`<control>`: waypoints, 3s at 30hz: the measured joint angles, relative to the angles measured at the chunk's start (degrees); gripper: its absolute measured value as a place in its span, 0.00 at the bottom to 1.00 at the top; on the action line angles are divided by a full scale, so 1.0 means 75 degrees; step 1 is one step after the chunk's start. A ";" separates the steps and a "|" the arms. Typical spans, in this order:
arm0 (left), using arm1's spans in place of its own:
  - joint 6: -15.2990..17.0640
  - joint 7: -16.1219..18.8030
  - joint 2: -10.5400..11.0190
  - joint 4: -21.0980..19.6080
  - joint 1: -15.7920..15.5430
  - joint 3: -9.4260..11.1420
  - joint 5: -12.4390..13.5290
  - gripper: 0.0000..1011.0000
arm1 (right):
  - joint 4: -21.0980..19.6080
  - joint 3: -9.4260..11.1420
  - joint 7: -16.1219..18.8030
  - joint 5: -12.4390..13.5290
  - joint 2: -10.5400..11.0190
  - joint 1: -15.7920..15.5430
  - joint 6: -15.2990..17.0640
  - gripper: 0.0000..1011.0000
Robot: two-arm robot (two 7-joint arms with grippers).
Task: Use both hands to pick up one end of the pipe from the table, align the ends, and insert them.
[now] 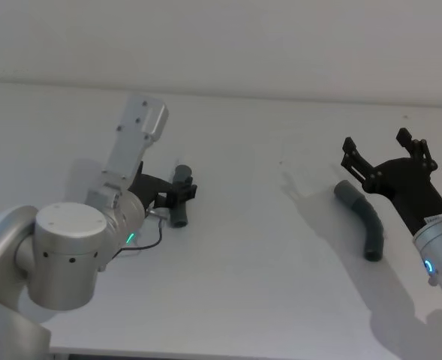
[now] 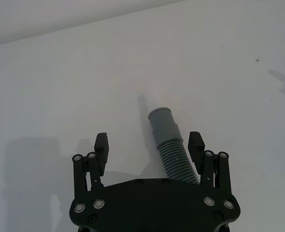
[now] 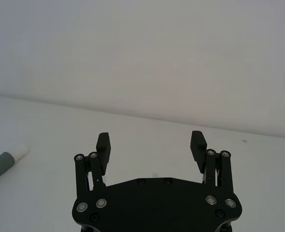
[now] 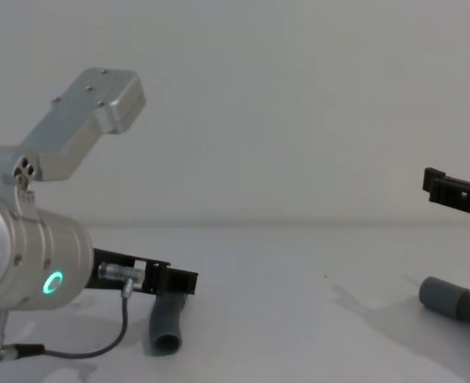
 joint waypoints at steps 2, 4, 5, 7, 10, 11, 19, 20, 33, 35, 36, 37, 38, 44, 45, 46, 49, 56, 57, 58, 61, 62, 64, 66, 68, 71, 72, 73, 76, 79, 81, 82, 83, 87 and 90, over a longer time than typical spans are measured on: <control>0.0018 0.0004 -0.0042 0.0059 -0.0044 0.0021 0.0023 0.99 | 0.0000 -0.0001 0.0000 0.0000 0.0000 0.0000 0.0000 0.99; 0.0028 0.0004 -0.0069 0.0098 -0.0072 0.0035 0.0036 0.99 | 0.0000 -0.0001 0.0000 0.0000 0.0000 0.0000 0.0000 0.99; 0.0037 0.0004 -0.0099 0.0144 -0.0105 0.0049 0.0048 0.99 | -0.0001 0.0000 0.0000 0.0000 0.0000 0.0000 0.0000 0.99; 0.0048 0.0005 -0.0127 0.0178 -0.0130 0.0060 0.0061 0.99 | -0.0001 0.0000 0.0000 0.0000 0.0000 0.0000 0.0000 0.99; 0.0071 0.0013 -0.0188 0.0249 -0.0173 0.0076 0.0086 0.99 | -0.0001 -0.0001 0.0000 0.0000 0.0000 0.0000 0.0000 0.99; 0.0076 0.0015 -0.0207 0.0267 -0.0185 0.0079 0.0091 0.99 | -0.0001 0.0000 0.0000 0.0000 0.0000 0.0000 0.0000 0.99; 0.0141 0.0063 -0.0377 0.0425 -0.0245 0.0084 0.0129 0.99 | 0.0000 0.0000 0.0000 0.0000 0.0000 0.0000 0.0000 0.99; 0.0145 0.0067 -0.0395 0.0439 -0.0247 0.0081 0.0131 0.99 | 0.0000 0.0000 0.0000 0.0000 0.0000 0.0000 0.0000 0.99; 0.0139 0.0149 -0.0704 0.0739 -0.0354 0.0016 0.0168 0.99 | 0.0000 -0.0001 0.0000 0.0000 0.0000 0.0000 0.0000 0.99; 0.0126 0.0152 -0.0739 0.0782 -0.0382 0.0006 0.0178 0.99 | 0.0000 0.0000 0.0000 0.0000 0.0000 0.0000 0.0000 0.99; 0.0120 0.0152 -0.0750 0.0795 -0.0391 0.0003 0.0182 0.99 | 0.0000 0.0000 0.0000 0.0000 0.0000 0.0000 0.0000 0.99; 0.0118 0.0152 -0.0763 0.0809 -0.0398 -0.0001 0.0186 0.99 | -0.0001 -0.0001 0.0000 0.0000 0.0000 0.0000 0.0000 0.99; 0.0115 0.0152 -0.0776 0.0820 -0.0407 -0.0003 0.0188 0.99 | -0.0001 0.0000 0.0000 0.0000 0.0000 0.0000 0.0000 0.99; 0.0107 0.0145 -0.0871 0.0903 -0.0449 -0.0040 0.0193 0.99 | 0.0000 -0.0001 0.0000 0.0000 0.0000 0.0000 0.0000 0.99; 0.0107 0.0144 -0.0879 0.0906 -0.0450 -0.0044 0.0193 0.99 | 0.0000 0.0000 0.0000 0.0000 0.0000 0.0000 0.0000 0.99; 0.0111 0.0143 -0.0893 0.0912 -0.0452 -0.0052 0.0193 0.99 | 0.0000 0.0000 0.0000 0.0000 0.0000 0.0000 0.0000 0.99; 0.0151 0.0142 -0.0945 0.0917 -0.0450 -0.0078 0.0188 0.99 | 0.0000 0.0000 0.0000 0.0000 0.0000 0.0000 0.0000 0.99; 0.0309 0.0197 -0.1087 0.0871 -0.0373 -0.0175 0.0161 0.99 | 0.0000 -0.0001 0.0000 0.0000 0.0000 0.0000 0.0000 0.99; 0.0348 0.0225 -0.1122 0.0847 -0.0349 -0.0200 0.0153 0.99 | 0.0000 -0.0001 0.0000 0.0000 0.0000 0.0000 0.0000 0.99; 0.0366 0.0235 -0.1145 0.0829 -0.0331 -0.0218 0.0149 0.99 | 0.0000 0.0000 0.0000 0.0000 0.0000 0.0000 0.0000 0.99; 0.0426 0.0271 -0.1186 0.0797 -0.0297 -0.0251 0.0139 0.99 | 0.0000 -0.0001 0.0000 0.0000 0.0000 0.0000 0.0000 0.99; 0.0464 0.0289 -0.1212 0.0771 -0.0274 -0.0277 0.0136 0.99 | 0.0000 0.0000 0.0000 0.0000 0.0000 0.0000 0.0000 0.99; 0.0516 0.0316 -0.1240 0.0741 -0.0245 -0.0307 0.0134 0.99 | 0.0000 -0.0001 0.0000 0.0000 0.0000 0.0000 0.0000 0.99; 0.0545 0.0328 -0.1256 0.0723 -0.0230 -0.0324 0.0133 0.99 | 0.0000 0.0000 0.0000 0.0000 0.0000 0.0000 0.0000 0.99; 0.0582 0.0346 -0.1276 0.0702 -0.0209 -0.0347 0.0133 0.99 | 0.0000 -0.0001 0.0000 0.0000 0.0000 0.0000 0.0000 0.99; 0.0629 0.0368 -0.1305 0.0671 -0.0183 -0.0376 0.0133 0.99 | 0.0000 -0.0001 0.0000 0.0000 0.0000 0.0000 0.0000 0.99; 0.0629 0.0368 -0.1305 0.0671 -0.0183 -0.0376 0.0133 0.99 | 0.0000 0.0000 0.0000 0.0000 0.0000 0.0000 0.0000 0.99; 0.0640 0.0375 -0.1312 0.0660 -0.0175 -0.0385 0.0133 0.99 | 0.0000 0.0000 0.0000 0.0000 0.0000 0.0000 0.0000 0.99; 0.0665 0.0387 -0.1328 0.0648 -0.0160 -0.0401 0.0133 0.99 | 0.0000 -0.0001 0.0000 0.0000 0.0000 0.0000 0.0000 0.99; 0.0683 0.0394 -0.1337 0.0638 -0.0152 -0.0412 0.0134 0.95 | 0.0000 0.0000 0.0000 0.0000 0.0000 0.0000 0.0000 0.99; 0.0694 0.0399 -0.1344 0.0628 -0.0147 -0.0419 0.0135 0.91 | 0.0000 -0.0001 0.0000 0.0000 0.0000 0.0000 0.0000 0.99; 0.0697 0.0401 -0.1347 0.0626 -0.0146 -0.0421 0.0135 0.88 | 0.0000 0.0000 0.0000 0.0000 0.0000 0.0000 0.0000 0.99; 0.0706 0.0404 -0.1352 0.0622 -0.0142 -0.0425 0.0135 0.86 | 0.0000 0.0000 0.0000 0.0000 0.0000 0.0000 0.0000 0.99; 0.0720 0.0409 -0.1359 0.0614 -0.0134 -0.0433 0.0136 0.75 | 0.0000 0.0000 0.0000 0.0000 0.0000 0.0000 0.0000 0.99; 0.0727 0.0411 -0.1364 0.0610 -0.0130 -0.0439 0.0136 0.66 | 0.0000 -0.0001 0.0000 0.0000 0.0000 0.0000 0.0000 0.99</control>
